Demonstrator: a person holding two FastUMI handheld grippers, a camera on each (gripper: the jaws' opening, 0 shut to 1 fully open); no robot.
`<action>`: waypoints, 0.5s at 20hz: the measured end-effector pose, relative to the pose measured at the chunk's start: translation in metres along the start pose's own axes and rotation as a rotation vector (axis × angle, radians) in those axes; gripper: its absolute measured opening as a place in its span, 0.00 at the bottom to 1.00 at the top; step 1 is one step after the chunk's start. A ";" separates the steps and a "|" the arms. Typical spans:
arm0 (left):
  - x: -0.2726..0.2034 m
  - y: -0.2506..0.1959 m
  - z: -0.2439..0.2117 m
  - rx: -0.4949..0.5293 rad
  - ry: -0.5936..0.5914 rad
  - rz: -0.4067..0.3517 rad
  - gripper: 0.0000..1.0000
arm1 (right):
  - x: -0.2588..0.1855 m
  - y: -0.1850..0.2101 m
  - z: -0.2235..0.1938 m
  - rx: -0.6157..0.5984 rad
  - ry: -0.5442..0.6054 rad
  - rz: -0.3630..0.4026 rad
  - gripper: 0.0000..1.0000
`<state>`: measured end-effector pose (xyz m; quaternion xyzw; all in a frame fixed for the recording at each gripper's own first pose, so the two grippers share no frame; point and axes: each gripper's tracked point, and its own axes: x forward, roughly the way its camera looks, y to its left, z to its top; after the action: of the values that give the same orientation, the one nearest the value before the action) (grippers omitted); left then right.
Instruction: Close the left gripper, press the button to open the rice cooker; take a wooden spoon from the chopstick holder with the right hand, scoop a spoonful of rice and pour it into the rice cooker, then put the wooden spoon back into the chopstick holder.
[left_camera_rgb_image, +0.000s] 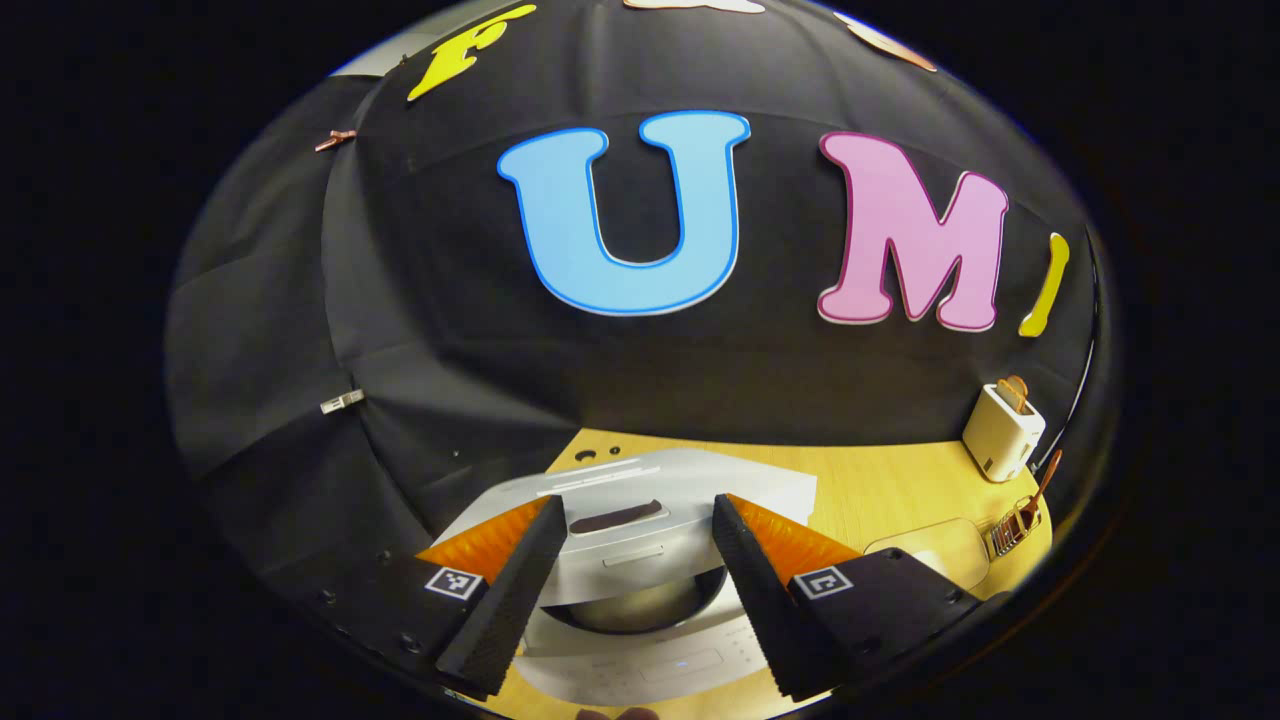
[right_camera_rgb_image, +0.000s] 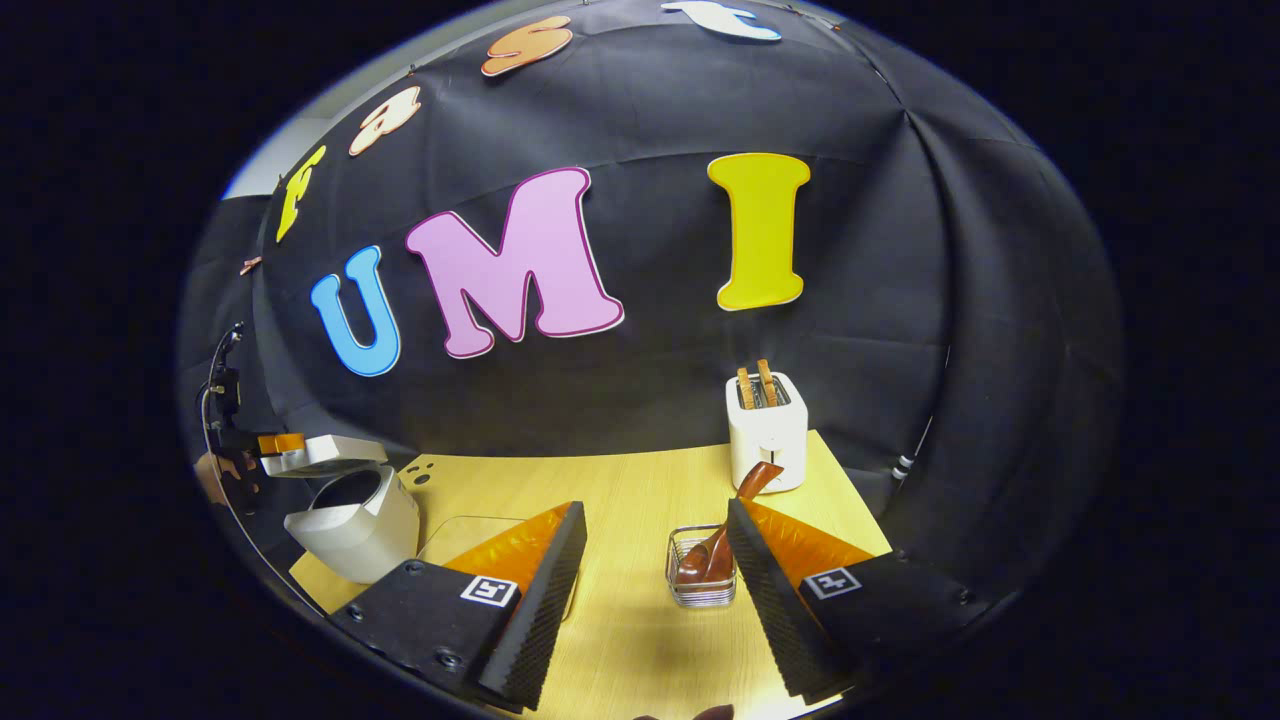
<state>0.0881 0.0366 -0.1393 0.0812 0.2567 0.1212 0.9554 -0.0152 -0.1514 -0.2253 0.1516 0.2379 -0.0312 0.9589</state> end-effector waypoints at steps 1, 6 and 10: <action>-0.001 -0.003 -0.007 -0.001 0.017 -0.002 0.98 | 0.001 -0.003 -0.001 0.001 0.003 0.004 0.88; 0.000 -0.009 -0.035 0.002 0.113 -0.007 0.98 | 0.005 -0.016 -0.004 0.008 0.017 0.019 0.88; 0.003 -0.013 -0.052 -0.043 0.184 -0.011 0.99 | 0.006 -0.023 -0.004 0.003 0.032 0.034 0.88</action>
<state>0.0661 0.0302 -0.1883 0.0475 0.3412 0.1283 0.9300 -0.0151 -0.1724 -0.2379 0.1576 0.2505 -0.0130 0.9551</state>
